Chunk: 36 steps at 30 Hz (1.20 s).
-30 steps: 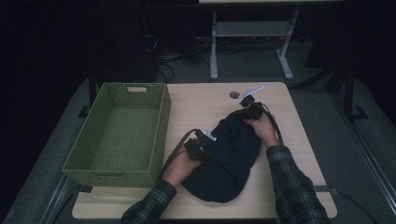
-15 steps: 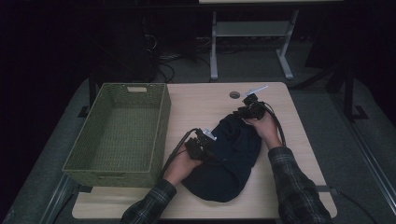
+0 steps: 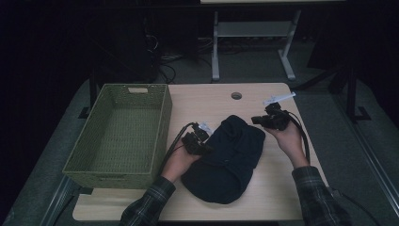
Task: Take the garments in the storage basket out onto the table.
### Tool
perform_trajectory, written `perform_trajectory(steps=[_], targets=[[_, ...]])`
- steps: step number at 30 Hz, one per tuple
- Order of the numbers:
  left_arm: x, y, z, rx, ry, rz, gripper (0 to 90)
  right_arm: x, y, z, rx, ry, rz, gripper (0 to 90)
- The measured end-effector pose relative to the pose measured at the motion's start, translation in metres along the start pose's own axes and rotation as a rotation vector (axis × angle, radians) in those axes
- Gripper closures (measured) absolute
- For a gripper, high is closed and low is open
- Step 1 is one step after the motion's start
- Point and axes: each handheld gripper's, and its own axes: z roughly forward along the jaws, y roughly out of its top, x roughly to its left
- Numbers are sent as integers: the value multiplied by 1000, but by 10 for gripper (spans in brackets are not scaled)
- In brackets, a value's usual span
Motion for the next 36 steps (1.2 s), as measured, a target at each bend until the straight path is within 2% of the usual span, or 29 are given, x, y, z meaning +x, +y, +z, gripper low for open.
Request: perform_trajectory(steps=[3,5,6,8,13,17,21,27,30,31,35,36], targets=[[3,0,2,25,15,18,900,5,-15,-10,-13,11,-8,896],[4,0,5,19,31,13,900,12,-25,-15,-14,15,-8,896],[6,0,5,22,36,21,900,15,-30,-17,-14,18,-15,897],[7,-1,6,5,48,8,900,23,-39,-21,-11,24,-34,896],[8,-2,12,24,55,20,900,44,-61,-27,-16,51,-60,896],[8,-4,21,58,57,26,900,58,-77,-26,6,60,-85,897],[9,-5,22,55,48,14,900,71,-88,-27,26,86,-76,897],[9,-6,22,49,50,20,900,90,-104,-19,64,120,-91,897],[10,-6,22,46,45,14,900,97,-109,-11,123,103,-116,897],[10,-6,22,44,41,9,900,98,-110,-8,126,96,-129,897],[10,-7,22,39,37,-4,900,99,-111,-8,120,97,-109,898],[10,-7,22,38,37,-4,900,99,-110,-8,126,90,-116,898]])
